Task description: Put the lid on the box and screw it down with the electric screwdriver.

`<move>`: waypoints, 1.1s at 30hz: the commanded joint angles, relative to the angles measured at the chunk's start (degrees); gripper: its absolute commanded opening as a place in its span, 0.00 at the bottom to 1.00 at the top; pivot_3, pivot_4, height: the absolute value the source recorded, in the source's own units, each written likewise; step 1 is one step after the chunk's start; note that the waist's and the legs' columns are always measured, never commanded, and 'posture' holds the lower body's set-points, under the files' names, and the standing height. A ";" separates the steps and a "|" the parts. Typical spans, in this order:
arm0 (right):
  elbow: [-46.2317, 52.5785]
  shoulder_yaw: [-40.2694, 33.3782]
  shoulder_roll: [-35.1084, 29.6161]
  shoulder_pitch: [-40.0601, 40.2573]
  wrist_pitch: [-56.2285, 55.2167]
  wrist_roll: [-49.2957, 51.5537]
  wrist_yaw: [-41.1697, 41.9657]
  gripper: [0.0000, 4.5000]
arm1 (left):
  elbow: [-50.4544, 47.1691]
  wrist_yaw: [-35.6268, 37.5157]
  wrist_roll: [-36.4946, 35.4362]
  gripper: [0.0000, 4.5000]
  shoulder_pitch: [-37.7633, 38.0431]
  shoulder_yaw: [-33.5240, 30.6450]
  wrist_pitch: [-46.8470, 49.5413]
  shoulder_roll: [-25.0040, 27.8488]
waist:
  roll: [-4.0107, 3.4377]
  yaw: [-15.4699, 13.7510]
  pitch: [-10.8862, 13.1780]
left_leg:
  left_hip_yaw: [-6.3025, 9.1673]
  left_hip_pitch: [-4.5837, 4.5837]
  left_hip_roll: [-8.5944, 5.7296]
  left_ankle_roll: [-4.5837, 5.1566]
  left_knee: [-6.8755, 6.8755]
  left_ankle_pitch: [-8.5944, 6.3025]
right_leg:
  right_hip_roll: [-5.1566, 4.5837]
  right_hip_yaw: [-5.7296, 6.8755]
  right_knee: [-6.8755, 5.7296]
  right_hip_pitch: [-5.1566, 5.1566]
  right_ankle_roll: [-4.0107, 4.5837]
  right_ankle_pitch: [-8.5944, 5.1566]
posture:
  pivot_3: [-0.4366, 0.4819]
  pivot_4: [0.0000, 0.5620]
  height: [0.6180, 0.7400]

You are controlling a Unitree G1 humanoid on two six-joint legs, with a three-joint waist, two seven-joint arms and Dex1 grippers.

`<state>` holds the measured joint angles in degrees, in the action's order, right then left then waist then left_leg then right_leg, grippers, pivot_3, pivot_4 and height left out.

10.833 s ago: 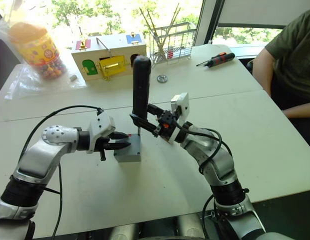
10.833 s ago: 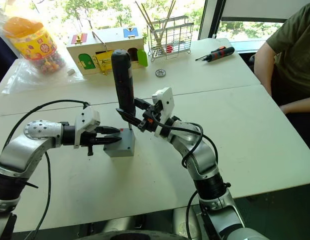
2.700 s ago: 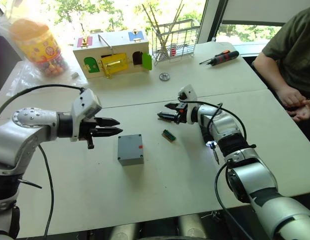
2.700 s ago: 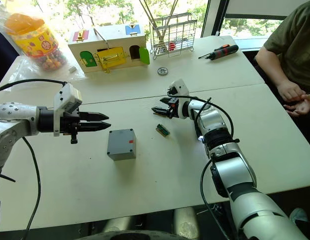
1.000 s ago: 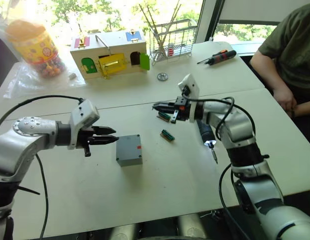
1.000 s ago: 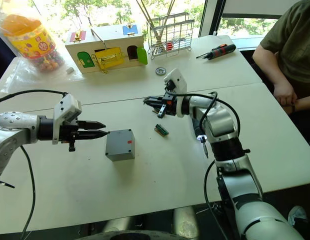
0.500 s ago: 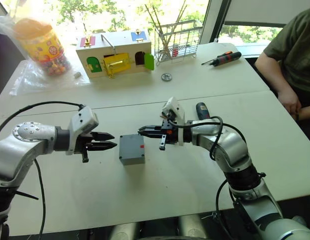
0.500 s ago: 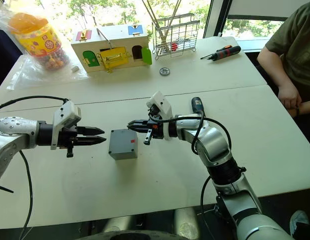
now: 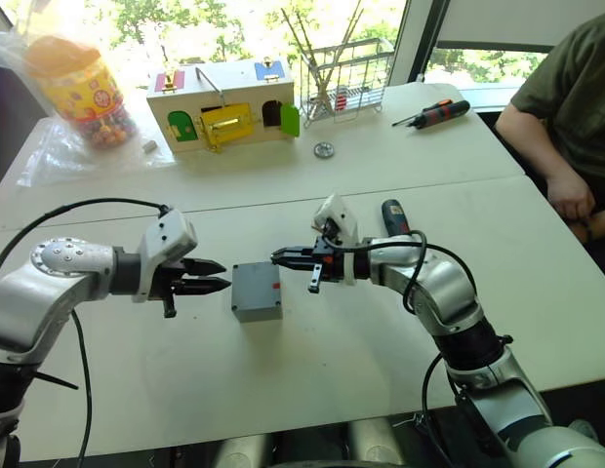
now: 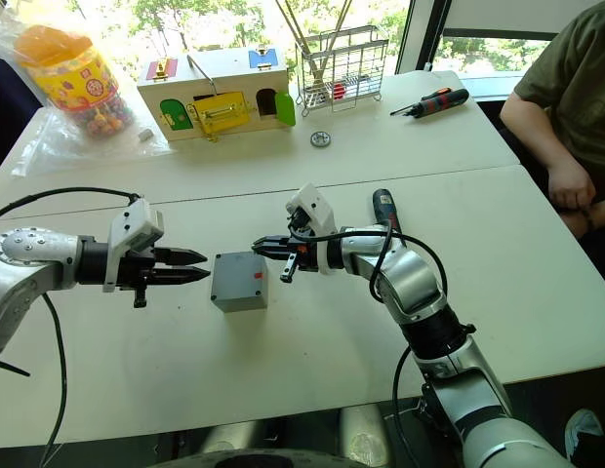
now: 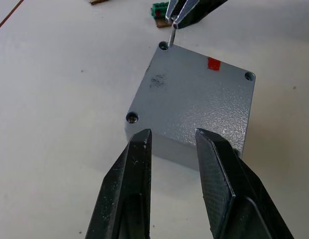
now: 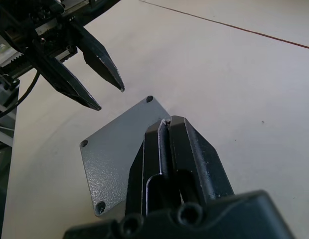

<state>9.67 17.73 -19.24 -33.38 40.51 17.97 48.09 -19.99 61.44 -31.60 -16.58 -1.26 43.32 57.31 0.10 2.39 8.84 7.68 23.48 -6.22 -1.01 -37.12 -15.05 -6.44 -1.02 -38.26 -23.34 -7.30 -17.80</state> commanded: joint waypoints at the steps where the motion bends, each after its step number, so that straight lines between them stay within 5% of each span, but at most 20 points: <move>1: 0.86 0.00 -0.07 0.12 -1.43 -0.13 -0.05 0.01 | -0.52 -0.01 0.47 0.30 -0.94 -0.44 -0.97 0.02 | 0.00 0.03 0.00 | 0.00 0.00 0.00 0.00 0.00 0.00 | 0.00 0.00 0.00 0.00 0.00 0.00 | 0.48 0.27 1.00; 29: -3.30 1.44 0.47 -0.40 -4.01 -2.32 0.45 0.01 | -0.34 -0.16 1.62 0.30 -1.56 0.28 -1.32 -1.10 | 0.00 0.01 0.00 | 0.00 0.00 0.00 0.00 0.00 0.00 | 0.00 0.00 0.00 0.00 0.00 0.00 | 0.48 0.27 1.00; 33: -2.77 1.38 -0.16 -0.52 -3.44 -2.14 0.86 0.32 | -0.43 -0.37 1.66 0.30 -1.90 0.60 -1.25 -1.62 | 0.00 0.04 0.00 | 0.00 0.00 0.00 0.00 0.00 0.00 | 0.00 0.01 0.00 0.00 0.00 0.00 | 0.48 0.27 1.00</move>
<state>5.39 19.31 -19.31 -32.81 37.24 15.69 48.49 -19.85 61.17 -30.41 -17.74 -0.66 43.04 55.80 0.10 2.43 8.84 7.69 23.48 -6.22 -1.02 -37.12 -15.05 -6.43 -1.01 -38.26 -23.34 -7.30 -17.80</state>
